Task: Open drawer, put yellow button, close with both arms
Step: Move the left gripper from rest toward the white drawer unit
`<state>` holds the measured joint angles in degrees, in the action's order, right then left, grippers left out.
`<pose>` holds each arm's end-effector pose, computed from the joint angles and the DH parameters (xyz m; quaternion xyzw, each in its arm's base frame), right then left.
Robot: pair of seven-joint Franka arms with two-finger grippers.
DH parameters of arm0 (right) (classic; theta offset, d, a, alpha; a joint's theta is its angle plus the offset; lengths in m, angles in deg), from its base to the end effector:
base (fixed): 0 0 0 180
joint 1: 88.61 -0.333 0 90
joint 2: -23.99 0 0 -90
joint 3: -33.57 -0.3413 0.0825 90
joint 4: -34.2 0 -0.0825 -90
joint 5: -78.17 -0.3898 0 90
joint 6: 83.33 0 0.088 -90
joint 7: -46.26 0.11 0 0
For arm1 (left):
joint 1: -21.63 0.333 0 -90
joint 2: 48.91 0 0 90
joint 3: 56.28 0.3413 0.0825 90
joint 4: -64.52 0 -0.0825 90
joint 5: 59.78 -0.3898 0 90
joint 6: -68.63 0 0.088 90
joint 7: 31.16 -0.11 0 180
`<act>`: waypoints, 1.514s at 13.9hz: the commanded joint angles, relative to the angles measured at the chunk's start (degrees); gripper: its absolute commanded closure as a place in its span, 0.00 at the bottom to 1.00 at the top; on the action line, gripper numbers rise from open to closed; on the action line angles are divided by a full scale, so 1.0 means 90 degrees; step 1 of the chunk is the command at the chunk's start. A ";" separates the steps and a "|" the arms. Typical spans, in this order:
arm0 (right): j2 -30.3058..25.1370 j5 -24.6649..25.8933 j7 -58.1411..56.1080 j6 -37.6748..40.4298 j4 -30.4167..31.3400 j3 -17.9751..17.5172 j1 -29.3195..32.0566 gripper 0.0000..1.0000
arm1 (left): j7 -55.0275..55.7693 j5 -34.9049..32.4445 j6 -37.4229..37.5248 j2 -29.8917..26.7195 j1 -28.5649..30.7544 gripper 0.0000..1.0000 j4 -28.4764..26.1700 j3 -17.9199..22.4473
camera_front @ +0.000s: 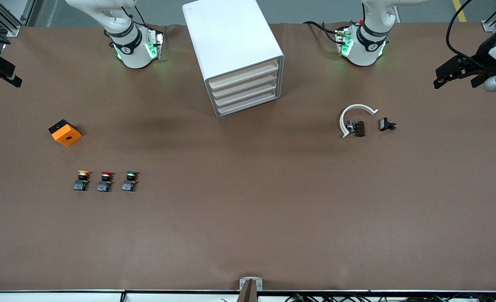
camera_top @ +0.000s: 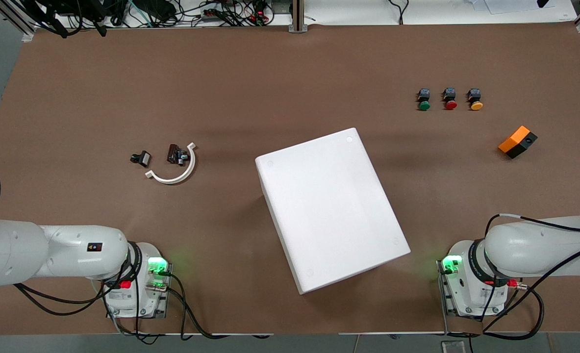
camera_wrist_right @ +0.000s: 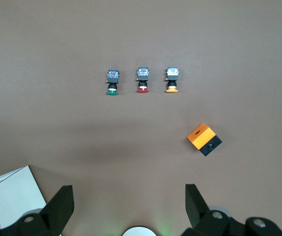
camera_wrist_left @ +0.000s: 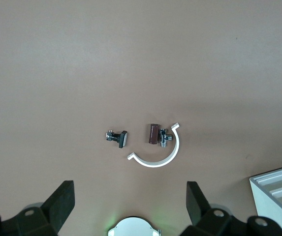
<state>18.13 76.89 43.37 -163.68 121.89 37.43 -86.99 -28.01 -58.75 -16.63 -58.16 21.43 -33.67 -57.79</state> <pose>0.5043 -0.0480 0.7057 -0.9996 0.0206 0.0119 0.0154 0.4952 -0.0181 0.6574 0.9994 0.0123 -0.0324 0.0055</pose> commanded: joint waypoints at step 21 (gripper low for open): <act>-0.0140 -0.0062 0.0057 0.0020 0.0140 -0.0009 -0.0014 0.00 | 0.0927 -0.0017 -0.0448 0.1632 -0.0124 0.00 0.0275 -0.0447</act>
<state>18.13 76.87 43.37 -163.54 121.95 37.41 -86.99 -23.20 -58.74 -20.09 -44.94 20.55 -32.94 -60.68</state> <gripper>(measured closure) 0.000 0.000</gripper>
